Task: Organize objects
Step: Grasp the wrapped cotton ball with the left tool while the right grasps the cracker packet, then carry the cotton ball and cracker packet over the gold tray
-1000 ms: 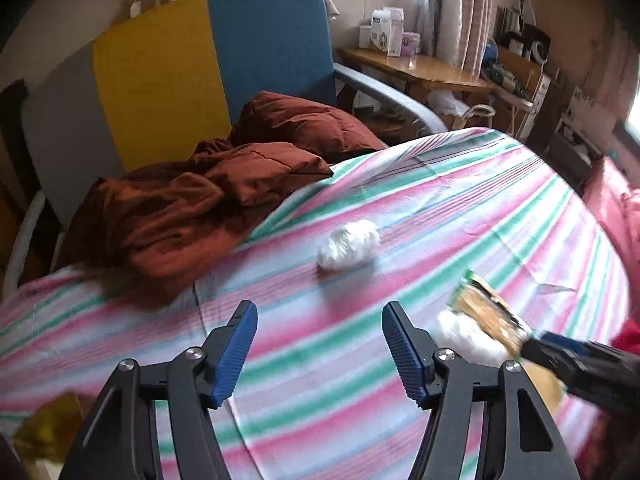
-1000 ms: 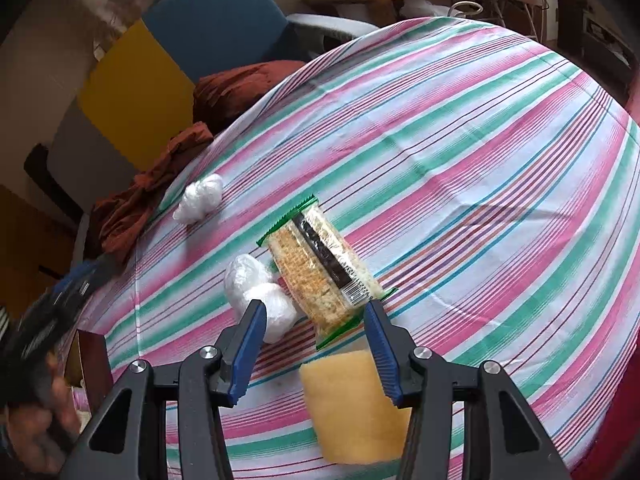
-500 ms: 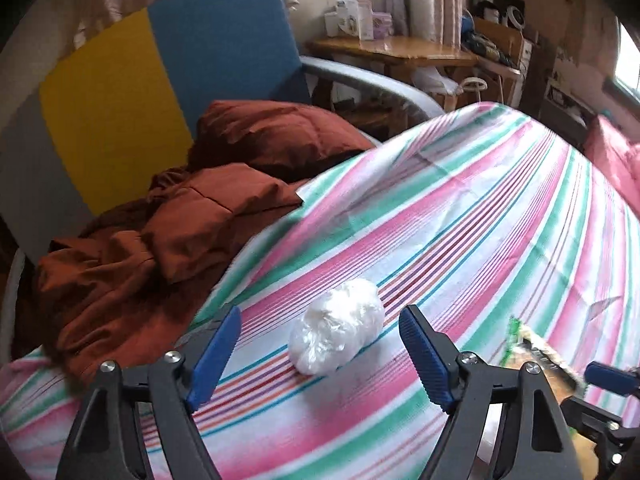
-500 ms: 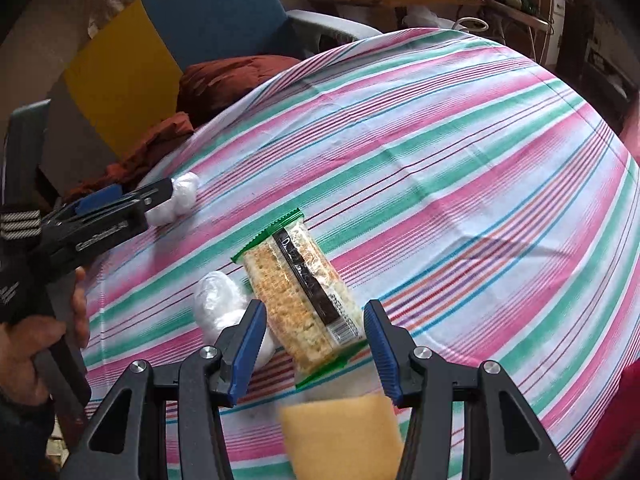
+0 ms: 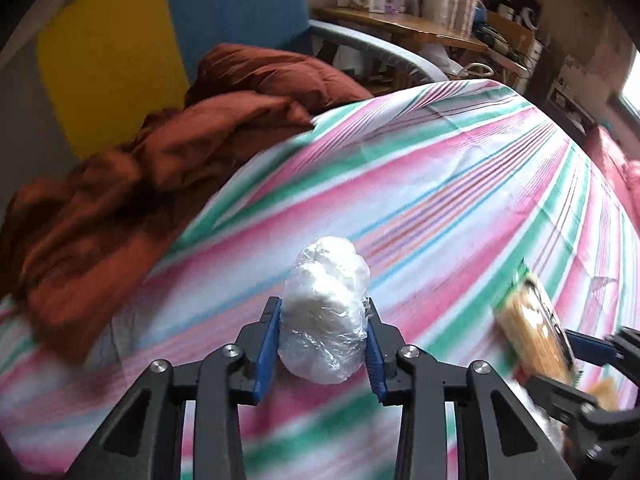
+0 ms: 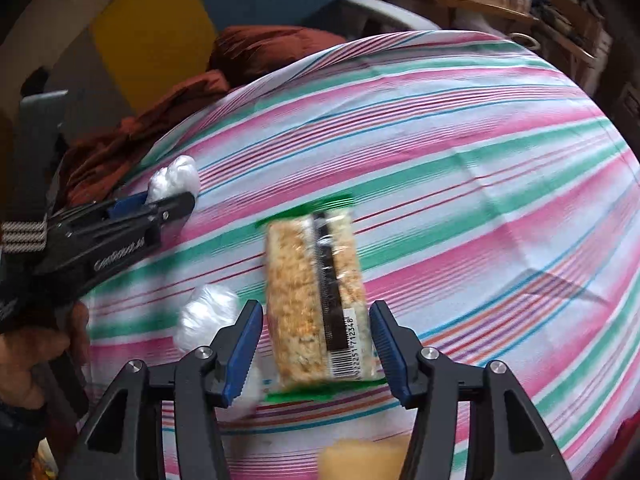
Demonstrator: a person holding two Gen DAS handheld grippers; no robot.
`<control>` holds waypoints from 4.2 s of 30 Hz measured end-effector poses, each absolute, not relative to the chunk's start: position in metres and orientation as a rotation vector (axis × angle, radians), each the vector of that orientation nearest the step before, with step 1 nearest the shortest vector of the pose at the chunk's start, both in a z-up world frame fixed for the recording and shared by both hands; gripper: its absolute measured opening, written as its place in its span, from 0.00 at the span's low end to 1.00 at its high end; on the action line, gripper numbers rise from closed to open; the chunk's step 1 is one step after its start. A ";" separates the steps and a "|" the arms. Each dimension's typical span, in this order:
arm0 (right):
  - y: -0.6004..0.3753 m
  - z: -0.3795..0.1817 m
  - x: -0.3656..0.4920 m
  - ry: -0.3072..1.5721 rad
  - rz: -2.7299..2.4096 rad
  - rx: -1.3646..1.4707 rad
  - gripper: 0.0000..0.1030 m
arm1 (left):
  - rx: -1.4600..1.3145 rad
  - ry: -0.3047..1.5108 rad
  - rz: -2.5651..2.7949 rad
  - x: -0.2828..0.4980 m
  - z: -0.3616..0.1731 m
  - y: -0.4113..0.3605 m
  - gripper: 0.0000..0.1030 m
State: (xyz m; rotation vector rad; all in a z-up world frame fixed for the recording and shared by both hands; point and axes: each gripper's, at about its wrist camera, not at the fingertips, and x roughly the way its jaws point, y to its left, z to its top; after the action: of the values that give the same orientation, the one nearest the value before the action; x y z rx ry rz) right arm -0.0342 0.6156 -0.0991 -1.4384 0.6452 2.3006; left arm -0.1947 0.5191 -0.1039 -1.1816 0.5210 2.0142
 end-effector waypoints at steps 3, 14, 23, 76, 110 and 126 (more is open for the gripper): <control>0.602 -0.099 -0.039 0.550 2.337 -1.471 0.53 | -1.215 0.512 2.031 -0.180 -0.103 0.499 0.37; 0.545 -0.097 -0.044 0.398 2.546 -1.707 0.47 | -1.333 0.434 2.080 -0.110 -0.100 0.432 0.37; 0.540 -0.097 -0.047 0.273 2.520 -1.693 0.46 | -1.382 0.355 2.172 -0.084 -0.100 0.396 0.37; 0.549 -0.076 -0.033 0.371 2.522 -1.452 0.45 | -0.886 0.266 2.320 -0.001 0.010 0.322 0.35; 0.416 0.011 -0.008 0.408 2.823 -1.315 0.45 | -0.933 0.080 2.400 -0.009 0.016 0.203 0.36; 0.291 -0.011 -0.013 0.442 3.019 -1.533 0.45 | -1.096 -0.138 2.639 -0.037 -0.008 0.045 0.36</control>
State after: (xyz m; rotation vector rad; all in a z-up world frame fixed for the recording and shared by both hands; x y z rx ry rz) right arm -0.0129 0.2910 -0.0114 -1.5334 0.4418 3.0191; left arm -0.0371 0.0453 -0.0084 -1.0956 -0.1383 2.6386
